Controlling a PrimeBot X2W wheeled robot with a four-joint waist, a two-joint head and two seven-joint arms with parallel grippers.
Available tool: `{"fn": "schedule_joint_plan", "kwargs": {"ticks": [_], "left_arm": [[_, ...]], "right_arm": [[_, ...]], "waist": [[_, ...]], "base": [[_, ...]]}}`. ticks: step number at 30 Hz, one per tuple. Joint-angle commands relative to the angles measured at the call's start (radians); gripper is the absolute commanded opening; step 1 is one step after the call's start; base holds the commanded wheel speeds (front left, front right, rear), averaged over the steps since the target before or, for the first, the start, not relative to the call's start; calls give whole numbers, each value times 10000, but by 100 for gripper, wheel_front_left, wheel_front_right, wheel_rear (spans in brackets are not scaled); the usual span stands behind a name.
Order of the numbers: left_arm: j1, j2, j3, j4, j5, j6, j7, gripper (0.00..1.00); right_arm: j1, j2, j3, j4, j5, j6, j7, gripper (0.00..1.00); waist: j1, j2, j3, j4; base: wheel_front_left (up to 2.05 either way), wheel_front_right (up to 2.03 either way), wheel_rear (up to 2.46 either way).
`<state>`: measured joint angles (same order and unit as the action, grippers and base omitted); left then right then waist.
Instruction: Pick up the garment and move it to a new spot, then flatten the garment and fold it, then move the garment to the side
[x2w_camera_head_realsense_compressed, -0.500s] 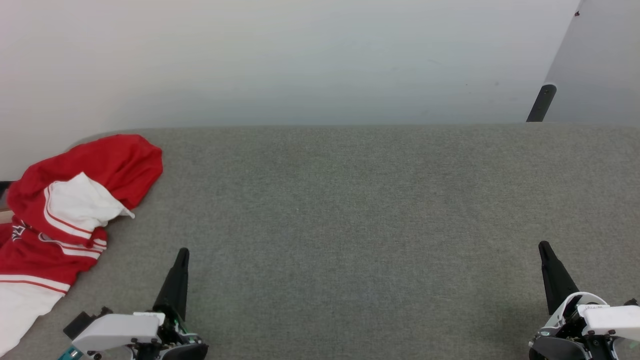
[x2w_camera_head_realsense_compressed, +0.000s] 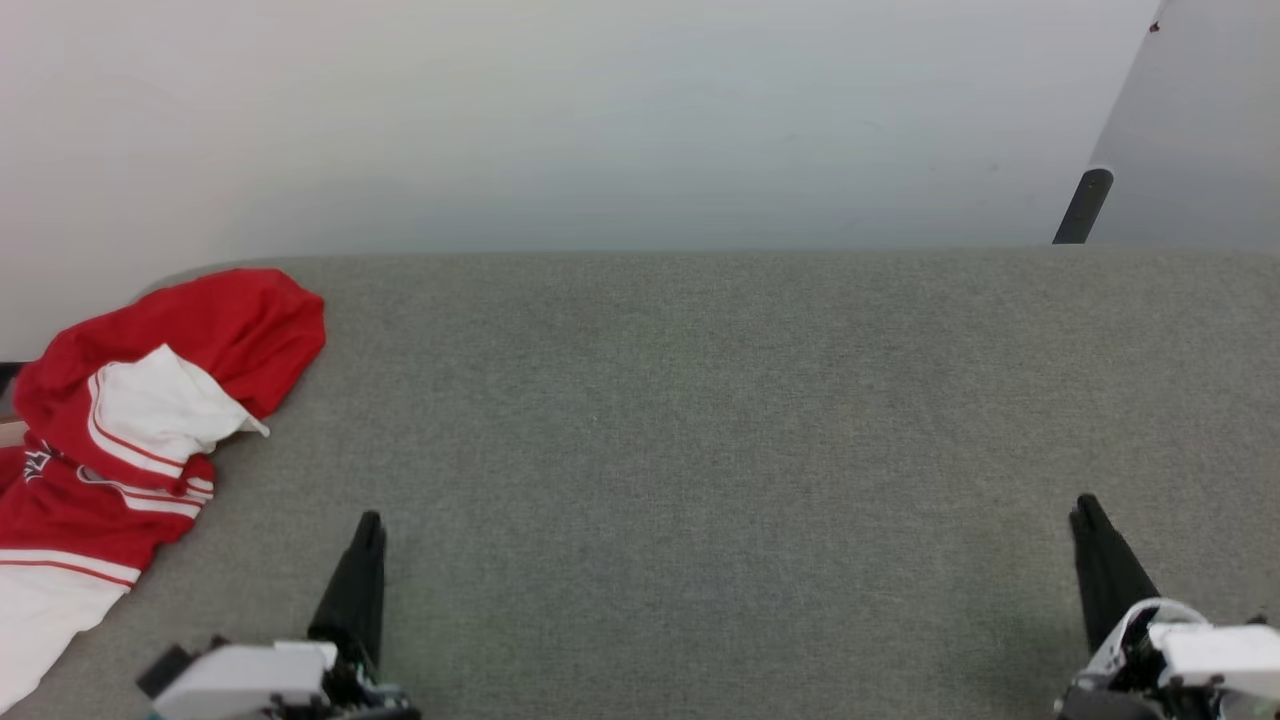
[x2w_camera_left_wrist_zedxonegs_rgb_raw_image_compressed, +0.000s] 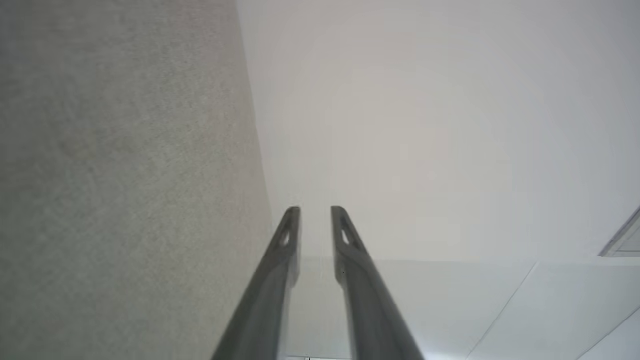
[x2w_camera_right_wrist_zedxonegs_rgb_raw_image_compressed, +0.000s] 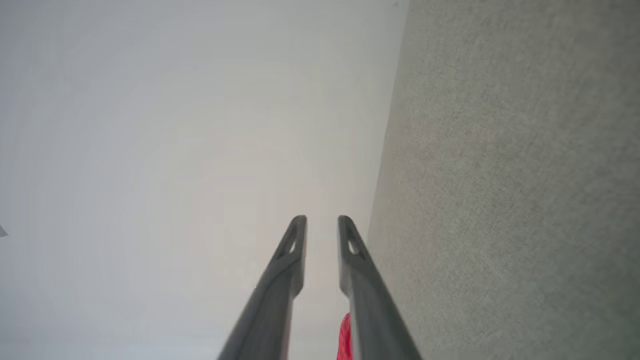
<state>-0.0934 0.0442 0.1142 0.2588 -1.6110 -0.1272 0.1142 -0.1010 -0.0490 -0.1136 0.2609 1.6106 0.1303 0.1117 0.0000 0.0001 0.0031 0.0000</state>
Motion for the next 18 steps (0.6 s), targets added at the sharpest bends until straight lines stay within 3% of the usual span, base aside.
{"fn": "schedule_joint_plan", "kwargs": {"ticks": [1, 2, 3, 18], "left_arm": [[77, -23, -15, 84, 0, 1, -2, 0], [77, -23, -15, 84, 0, 1, -2, 0], [176, -49, -23, 173, 0, 1, -4, 100], [480, -29, -447, -119, 96, 141, -236, 100]], "right_arm": [[72, 8, 6, 72, -4, 0, -11, 0], [72, 8, 6, 72, -4, 0, -11, 0], [159, 15, 8, 158, -4, -2, -14, 100], [433, 14, 409, 1, -309, -1, -518, 100]], "waist": [[0, -1, -1, 0], [0, -1, -1, 0], [0, -1, -1, 0], [0, -1, -22, -11]], "base": [[0, 0, 0], [0, 0, 0], [0, 0, 0], [0, 0, 0]]}}
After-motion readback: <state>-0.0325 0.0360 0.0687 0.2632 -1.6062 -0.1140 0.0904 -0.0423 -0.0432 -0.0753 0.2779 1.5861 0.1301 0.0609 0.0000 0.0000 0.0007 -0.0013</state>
